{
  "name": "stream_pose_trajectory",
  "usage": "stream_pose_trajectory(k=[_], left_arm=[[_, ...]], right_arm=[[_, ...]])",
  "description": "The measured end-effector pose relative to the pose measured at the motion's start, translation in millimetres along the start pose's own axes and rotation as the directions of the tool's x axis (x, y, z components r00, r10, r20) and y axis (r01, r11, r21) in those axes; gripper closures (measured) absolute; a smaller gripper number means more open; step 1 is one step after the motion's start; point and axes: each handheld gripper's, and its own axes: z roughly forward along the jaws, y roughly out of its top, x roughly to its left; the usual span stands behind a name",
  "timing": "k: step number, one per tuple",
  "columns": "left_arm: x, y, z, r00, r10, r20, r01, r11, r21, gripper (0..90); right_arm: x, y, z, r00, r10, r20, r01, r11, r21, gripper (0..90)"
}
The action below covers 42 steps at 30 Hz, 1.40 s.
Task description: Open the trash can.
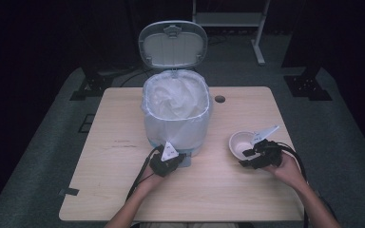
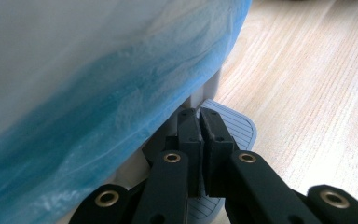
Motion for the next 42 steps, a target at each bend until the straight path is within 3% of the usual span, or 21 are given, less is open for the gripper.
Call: stream_pose_trajectory(k=[6, 22, 31, 42], left_arm=[[0.0, -0.1, 0.0, 1.0, 0.0, 0.001, 0.0, 1.0, 0.0, 88.3], [0.1, -0.4, 0.0, 1.0, -0.002, 0.001, 0.002, 1.0, -0.004, 88.2], [0.1, -0.5, 0.0, 1.0, -0.002, 0.002, 0.002, 1.0, -0.004, 88.3], [-0.1, -1.1, 0.4, 0.9999, -0.011, 0.002, 0.011, 0.9998, -0.014, 88.1]], right_arm=[[0.6, 1.9, 6.1, 0.9998, -0.017, 0.013, 0.016, 0.999, 0.034, 55.0], [4.2, 11.3, 2.4, 0.9989, -0.042, 0.02, 0.041, 0.998, 0.044, 71.7], [5.3, 12.1, -2.3, 0.9987, -0.046, 0.024, 0.045, 0.999, 0.027, 74.0], [3.1, 19.4, -22.7, 0.9997, -0.025, 0.005, 0.025, 1.0, -0.012, 80.1]])
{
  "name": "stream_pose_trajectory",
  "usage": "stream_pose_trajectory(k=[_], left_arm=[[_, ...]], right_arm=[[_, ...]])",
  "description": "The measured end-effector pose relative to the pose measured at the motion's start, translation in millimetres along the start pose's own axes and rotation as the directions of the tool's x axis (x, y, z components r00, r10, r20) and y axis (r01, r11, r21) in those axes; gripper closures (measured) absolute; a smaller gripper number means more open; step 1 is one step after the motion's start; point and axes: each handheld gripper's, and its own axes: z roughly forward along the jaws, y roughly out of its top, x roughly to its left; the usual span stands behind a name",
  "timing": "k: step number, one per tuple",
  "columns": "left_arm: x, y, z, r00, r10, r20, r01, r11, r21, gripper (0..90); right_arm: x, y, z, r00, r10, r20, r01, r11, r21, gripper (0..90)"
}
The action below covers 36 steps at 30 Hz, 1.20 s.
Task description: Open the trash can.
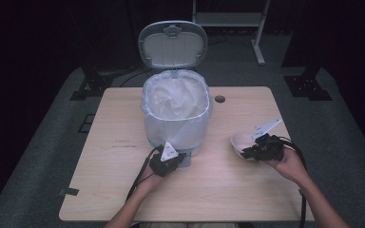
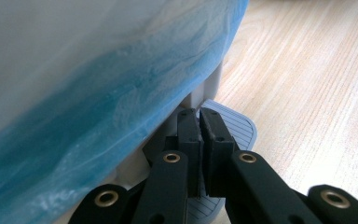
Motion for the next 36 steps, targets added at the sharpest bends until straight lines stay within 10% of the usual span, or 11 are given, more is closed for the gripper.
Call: stream_pose_trajectory(k=[36], left_arm=[[-0.1, -0.1, -0.3, 1.0, -0.007, 0.0, 0.007, 1.0, 0.0, 88.1]], right_arm=[[-0.5, 27.4, -50.8, 0.996, 0.034, -0.082, -0.041, 0.995, -0.088, 83.5]])
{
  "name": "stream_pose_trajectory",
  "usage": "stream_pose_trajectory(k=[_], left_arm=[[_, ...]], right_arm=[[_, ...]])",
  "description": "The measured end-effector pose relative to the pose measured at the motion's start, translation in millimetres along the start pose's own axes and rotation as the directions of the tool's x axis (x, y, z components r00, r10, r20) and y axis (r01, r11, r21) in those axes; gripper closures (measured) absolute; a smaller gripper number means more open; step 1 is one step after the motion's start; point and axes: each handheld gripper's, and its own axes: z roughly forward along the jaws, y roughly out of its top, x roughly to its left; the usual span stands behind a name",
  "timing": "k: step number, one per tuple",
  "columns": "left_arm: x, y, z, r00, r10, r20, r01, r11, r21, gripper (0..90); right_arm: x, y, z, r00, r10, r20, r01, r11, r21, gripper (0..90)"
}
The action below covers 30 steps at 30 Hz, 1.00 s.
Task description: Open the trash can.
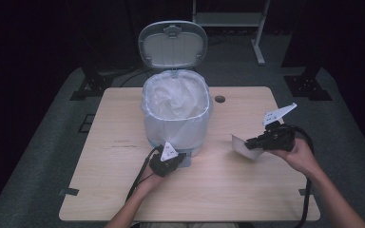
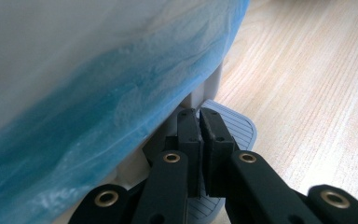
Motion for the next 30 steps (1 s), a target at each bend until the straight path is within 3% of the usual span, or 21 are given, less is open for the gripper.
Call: stream_pose_trajectory(k=[4, 5, 6, 30], left_arm=[[0.3, 0.0, -0.2, 1.0, 0.004, 0.0, -0.004, 1.0, 0.003, 88.1], [-0.8, -0.3, 0.2, 0.9999, -0.015, 0.006, 0.015, 0.9999, 0.003, 88.1], [0.0, -0.1, -0.2, 1.0, -0.002, 0.003, 0.002, 1.0, 0.007, 88.1], [-0.1, -0.1, 0.0, 1.0, -0.007, 0.004, 0.007, 1.0, 0.003, 88.1]], right_arm=[[3.1, 7.3, -5.1, 0.9999, -0.012, 0.001, 0.012, 1.0, -0.003, 83.5], [3.8, 9.1, -6.3, 0.9999, -0.014, -0.003, 0.014, 1.0, -0.004, 83.5], [4.7, 10.9, -7.4, 0.9998, -0.018, -0.002, 0.018, 1.0, -0.005, 83.5], [18.9, 52.0, -39.4, 0.9986, -0.052, 0.013, 0.052, 0.998, -0.021, 83.5]])
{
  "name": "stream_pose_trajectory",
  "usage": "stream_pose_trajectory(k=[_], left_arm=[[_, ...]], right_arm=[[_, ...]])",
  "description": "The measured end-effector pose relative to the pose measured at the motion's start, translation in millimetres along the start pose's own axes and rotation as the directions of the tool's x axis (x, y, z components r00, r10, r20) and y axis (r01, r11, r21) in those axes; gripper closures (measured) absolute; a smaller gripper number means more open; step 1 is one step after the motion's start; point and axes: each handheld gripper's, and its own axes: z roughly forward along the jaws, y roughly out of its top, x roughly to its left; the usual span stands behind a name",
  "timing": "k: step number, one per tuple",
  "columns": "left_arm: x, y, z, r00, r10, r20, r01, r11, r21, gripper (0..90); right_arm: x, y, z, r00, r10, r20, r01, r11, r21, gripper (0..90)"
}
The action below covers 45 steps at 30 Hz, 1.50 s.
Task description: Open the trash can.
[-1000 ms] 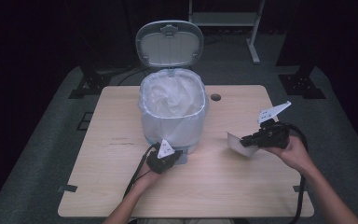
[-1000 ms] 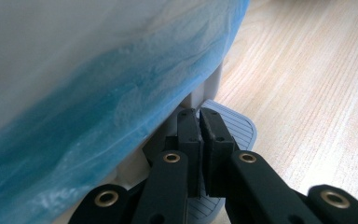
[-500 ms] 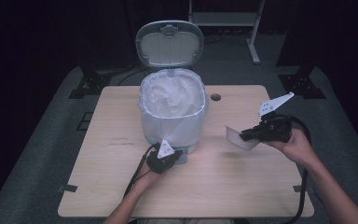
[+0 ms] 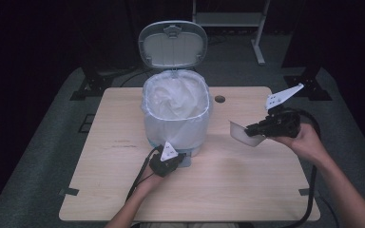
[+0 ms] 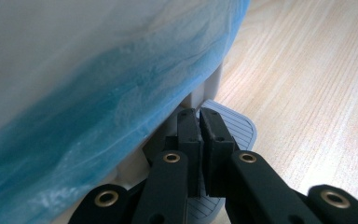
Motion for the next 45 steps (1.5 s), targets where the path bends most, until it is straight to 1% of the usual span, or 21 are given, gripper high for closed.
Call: stream_pose_trajectory(k=[9, 26, 33, 38, 45], left_arm=[[0.0, 0.0, 0.1, 1.0, -0.001, 0.0, 0.001, 1.0, -0.001, 88.0], [0.1, -0.1, 0.1, 1.0, 0.0, 0.001, 0.0, 1.0, -0.001, 88.0], [0.1, 0.0, 0.0, 1.0, 0.0, 0.001, 0.0, 1.0, -0.001, 88.0], [0.1, -0.1, 0.0, 1.0, 0.0, 0.001, 0.0, 1.0, -0.001, 88.0], [0.1, -0.1, 0.0, 1.0, 0.0, 0.001, 0.0, 1.0, 0.0, 88.0]], right_arm=[[0.4, 11.4, -12.5, 1.0, 0.001, 0.0, -0.001, 1.0, -0.024, 83.5], [6.1, 32.2, -30.6, 0.9999, -0.011, 0.01, 0.011, 0.999, -0.039, 83.5], [9.4, 42.5, -35.6, 0.9995, -0.028, 0.011, 0.029, 0.999, -0.044, 83.5], [11.2, 50.0, -39.5, 0.9996, -0.027, 0.008, 0.027, 0.999, -0.047, 83.5], [14.9, 61.4, -45.9, 0.9988, -0.046, 0.015, 0.047, 0.998, -0.052, 83.5]])
